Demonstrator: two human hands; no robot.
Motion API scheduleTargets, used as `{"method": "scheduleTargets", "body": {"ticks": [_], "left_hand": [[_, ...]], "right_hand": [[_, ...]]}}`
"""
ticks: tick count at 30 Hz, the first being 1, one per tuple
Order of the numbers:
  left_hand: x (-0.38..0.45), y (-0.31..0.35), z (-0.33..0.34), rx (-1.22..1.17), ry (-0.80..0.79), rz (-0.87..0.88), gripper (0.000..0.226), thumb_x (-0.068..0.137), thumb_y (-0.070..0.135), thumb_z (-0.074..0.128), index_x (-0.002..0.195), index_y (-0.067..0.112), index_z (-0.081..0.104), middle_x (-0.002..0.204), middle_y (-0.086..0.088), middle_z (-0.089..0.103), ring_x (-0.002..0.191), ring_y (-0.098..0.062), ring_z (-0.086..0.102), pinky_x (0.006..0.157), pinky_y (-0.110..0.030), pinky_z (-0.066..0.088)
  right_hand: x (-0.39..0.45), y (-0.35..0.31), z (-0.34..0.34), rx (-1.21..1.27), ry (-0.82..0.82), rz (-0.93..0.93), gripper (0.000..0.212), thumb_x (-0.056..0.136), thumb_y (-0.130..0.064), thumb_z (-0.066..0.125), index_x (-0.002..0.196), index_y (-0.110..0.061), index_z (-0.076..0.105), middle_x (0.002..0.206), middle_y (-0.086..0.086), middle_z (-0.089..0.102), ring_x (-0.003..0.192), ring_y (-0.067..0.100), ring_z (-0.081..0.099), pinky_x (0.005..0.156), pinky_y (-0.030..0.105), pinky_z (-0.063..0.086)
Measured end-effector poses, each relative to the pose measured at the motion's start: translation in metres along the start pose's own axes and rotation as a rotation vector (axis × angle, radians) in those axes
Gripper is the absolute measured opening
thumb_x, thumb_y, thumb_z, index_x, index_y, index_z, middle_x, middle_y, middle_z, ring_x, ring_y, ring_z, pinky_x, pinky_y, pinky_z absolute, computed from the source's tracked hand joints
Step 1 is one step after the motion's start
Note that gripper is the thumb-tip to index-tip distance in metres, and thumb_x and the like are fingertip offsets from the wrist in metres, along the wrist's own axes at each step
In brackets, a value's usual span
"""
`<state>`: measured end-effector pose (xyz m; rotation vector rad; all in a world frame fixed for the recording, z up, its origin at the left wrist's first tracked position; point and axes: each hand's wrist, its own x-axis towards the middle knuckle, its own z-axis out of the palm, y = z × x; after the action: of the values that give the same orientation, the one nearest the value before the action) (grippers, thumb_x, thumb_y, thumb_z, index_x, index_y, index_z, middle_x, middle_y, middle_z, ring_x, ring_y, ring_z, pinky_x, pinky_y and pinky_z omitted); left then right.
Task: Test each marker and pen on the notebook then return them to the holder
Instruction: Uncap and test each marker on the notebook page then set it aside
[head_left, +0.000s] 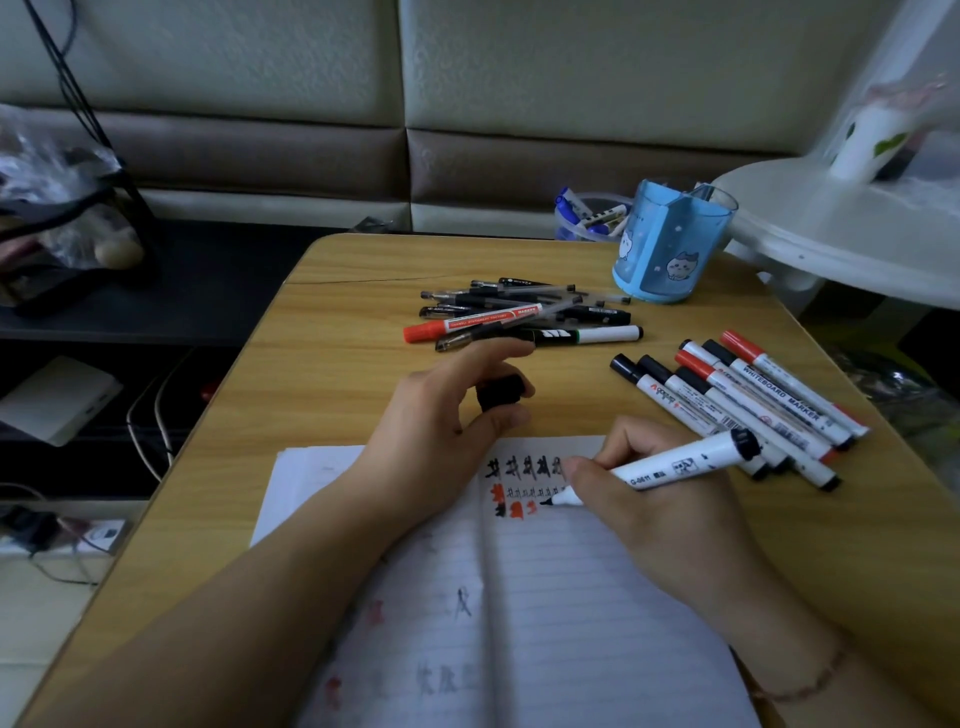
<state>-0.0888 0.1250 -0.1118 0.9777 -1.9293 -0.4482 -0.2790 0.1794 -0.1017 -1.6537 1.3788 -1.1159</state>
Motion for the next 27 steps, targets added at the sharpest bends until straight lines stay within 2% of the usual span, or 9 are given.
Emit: {"method": "scheduleTargets", "body": {"ticks": [5, 9, 14, 16, 19, 22, 25, 27], "left_hand": [[-0.001, 0.001, -0.001, -0.032, -0.03, -0.001, 0.042, 0.089, 0.008, 0.068, 0.129, 0.015, 0.057, 0.103, 0.006, 0.071, 0.091, 0.01, 0.061, 0.073, -0.002, 0.04], [-0.002, 0.0, 0.0, -0.012, -0.033, -0.012, 0.045, 0.086, 0.014, 0.074, 0.127, 0.017, 0.058, 0.1, 0.007, 0.072, 0.085, 0.012, 0.059, 0.072, -0.004, 0.041], [-0.003, 0.001, 0.0, -0.007, -0.004, -0.053, 0.034, 0.079, 0.026, 0.075, 0.108, 0.018, 0.061, 0.093, 0.021, 0.066, 0.078, -0.01, 0.058, 0.069, -0.027, 0.049], [-0.002, 0.0, 0.0, -0.015, -0.013, -0.044, 0.028, 0.079, 0.019, 0.078, 0.102, 0.015, 0.062, 0.09, 0.016, 0.067, 0.078, -0.007, 0.058, 0.068, -0.029, 0.049], [-0.002, -0.001, 0.0, -0.003, -0.027, -0.007, 0.023, 0.081, 0.01, 0.077, 0.101, 0.012, 0.065, 0.092, 0.01, 0.069, 0.083, -0.002, 0.059, 0.071, -0.026, 0.048], [-0.001, -0.003, 0.0, 0.01, -0.024, 0.025, 0.021, 0.083, 0.011, 0.073, 0.104, 0.011, 0.067, 0.097, 0.007, 0.069, 0.086, -0.004, 0.06, 0.072, -0.025, 0.049], [-0.002, -0.004, 0.001, 0.011, -0.028, 0.032, 0.022, 0.085, 0.016, 0.069, 0.106, 0.012, 0.068, 0.098, 0.006, 0.069, 0.084, -0.01, 0.062, 0.071, -0.029, 0.051], [-0.002, -0.004, 0.001, 0.013, -0.014, 0.029, 0.022, 0.085, 0.017, 0.069, 0.106, 0.012, 0.068, 0.097, 0.006, 0.069, 0.082, -0.011, 0.061, 0.07, -0.029, 0.05]], "right_hand": [[0.0, 0.001, 0.0, -0.009, -0.003, -0.006, 0.036, 0.082, -0.012, 0.074, 0.057, -0.008, 0.05, 0.043, -0.007, 0.047, 0.038, 0.004, 0.034, 0.035, 0.019, 0.026], [0.0, -0.001, 0.0, -0.002, -0.023, 0.001, 0.034, 0.083, -0.014, 0.073, 0.06, -0.006, 0.051, 0.043, -0.005, 0.046, 0.038, 0.005, 0.034, 0.035, 0.018, 0.025], [0.002, 0.0, -0.001, 0.032, 0.003, 0.034, 0.035, 0.083, -0.014, 0.073, 0.058, -0.006, 0.049, 0.043, -0.003, 0.047, 0.04, 0.014, 0.036, 0.038, 0.028, 0.026], [0.003, 0.0, -0.001, 0.024, -0.002, 0.045, 0.035, 0.083, -0.014, 0.073, 0.058, -0.005, 0.048, 0.044, 0.0, 0.047, 0.041, 0.016, 0.037, 0.039, 0.029, 0.027], [0.003, -0.001, -0.003, 0.149, 0.02, 0.082, 0.034, 0.08, -0.02, 0.075, 0.057, -0.011, 0.052, 0.046, 0.004, 0.051, 0.043, 0.019, 0.04, 0.042, 0.029, 0.03], [0.004, -0.007, -0.008, 0.328, 0.068, 0.059, 0.021, 0.073, -0.03, 0.073, 0.07, -0.017, 0.057, 0.046, -0.004, 0.05, 0.04, 0.009, 0.039, 0.039, 0.021, 0.032], [0.005, -0.009, -0.01, 0.402, 0.04, 0.033, 0.016, 0.079, -0.026, 0.077, 0.071, -0.023, 0.063, 0.051, -0.001, 0.054, 0.043, 0.011, 0.044, 0.039, 0.021, 0.034], [0.004, -0.01, -0.011, 0.434, 0.018, -0.004, 0.012, 0.082, -0.02, 0.063, 0.073, -0.024, 0.069, 0.057, 0.005, 0.061, 0.048, 0.017, 0.051, 0.04, 0.019, 0.037]]}}
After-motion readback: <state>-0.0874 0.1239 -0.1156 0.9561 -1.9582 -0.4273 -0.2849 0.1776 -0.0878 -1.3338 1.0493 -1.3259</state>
